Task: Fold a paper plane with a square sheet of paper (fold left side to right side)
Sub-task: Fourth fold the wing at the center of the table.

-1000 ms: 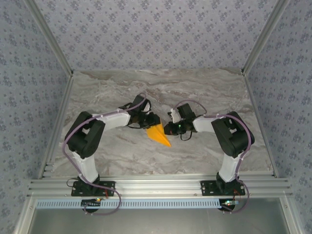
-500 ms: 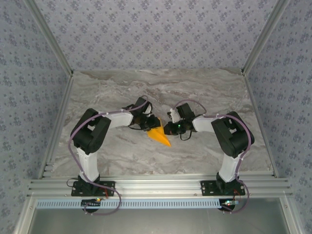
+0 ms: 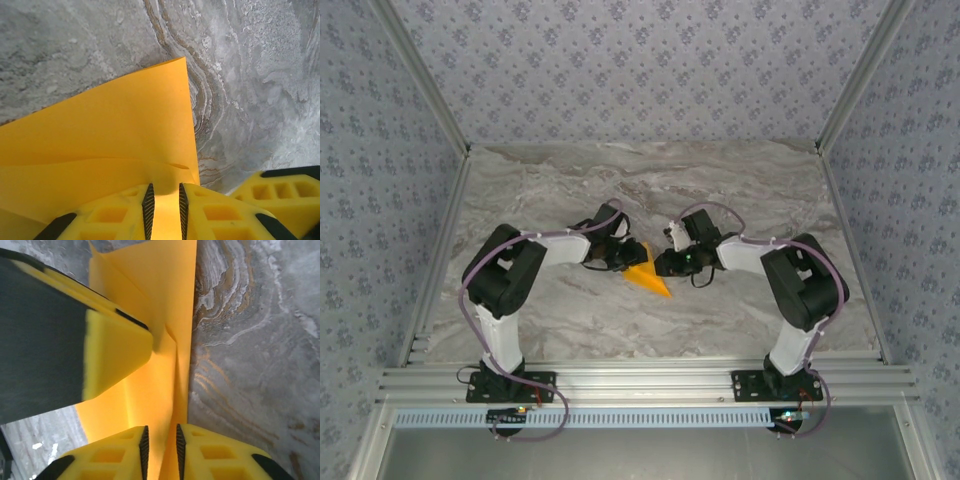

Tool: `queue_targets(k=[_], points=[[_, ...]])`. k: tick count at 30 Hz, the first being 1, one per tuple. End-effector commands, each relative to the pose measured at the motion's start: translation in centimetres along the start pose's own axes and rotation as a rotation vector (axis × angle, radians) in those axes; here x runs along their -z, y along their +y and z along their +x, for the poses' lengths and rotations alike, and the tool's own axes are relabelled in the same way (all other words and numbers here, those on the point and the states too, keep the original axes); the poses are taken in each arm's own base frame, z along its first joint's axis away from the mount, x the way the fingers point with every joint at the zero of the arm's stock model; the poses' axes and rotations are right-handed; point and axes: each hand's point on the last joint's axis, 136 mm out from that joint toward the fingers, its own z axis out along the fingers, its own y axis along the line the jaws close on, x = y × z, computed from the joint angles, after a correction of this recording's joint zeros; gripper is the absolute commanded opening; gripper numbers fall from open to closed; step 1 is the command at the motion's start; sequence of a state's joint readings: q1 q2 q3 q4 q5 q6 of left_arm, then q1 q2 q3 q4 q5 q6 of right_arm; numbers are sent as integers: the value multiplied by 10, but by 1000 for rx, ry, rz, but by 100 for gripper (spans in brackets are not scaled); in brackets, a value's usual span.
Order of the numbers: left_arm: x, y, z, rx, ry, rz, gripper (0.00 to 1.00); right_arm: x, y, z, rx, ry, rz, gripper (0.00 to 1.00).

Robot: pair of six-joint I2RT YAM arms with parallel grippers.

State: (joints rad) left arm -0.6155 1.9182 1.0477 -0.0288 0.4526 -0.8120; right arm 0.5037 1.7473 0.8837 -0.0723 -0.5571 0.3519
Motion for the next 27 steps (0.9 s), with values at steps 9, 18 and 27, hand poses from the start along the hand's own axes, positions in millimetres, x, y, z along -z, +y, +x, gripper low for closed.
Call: queue_targets(k=[9, 18, 27], points=[[-2, 38, 24, 44, 50, -127, 22, 18, 54, 29, -18, 133, -237, 24], [-1, 39, 24, 44, 52, -128, 22, 2, 34, 52, -38, 212, -157, 24], [-2, 40, 25, 42, 52, -132, 22, -2, 24, 65, -48, 252, -123, 24]])
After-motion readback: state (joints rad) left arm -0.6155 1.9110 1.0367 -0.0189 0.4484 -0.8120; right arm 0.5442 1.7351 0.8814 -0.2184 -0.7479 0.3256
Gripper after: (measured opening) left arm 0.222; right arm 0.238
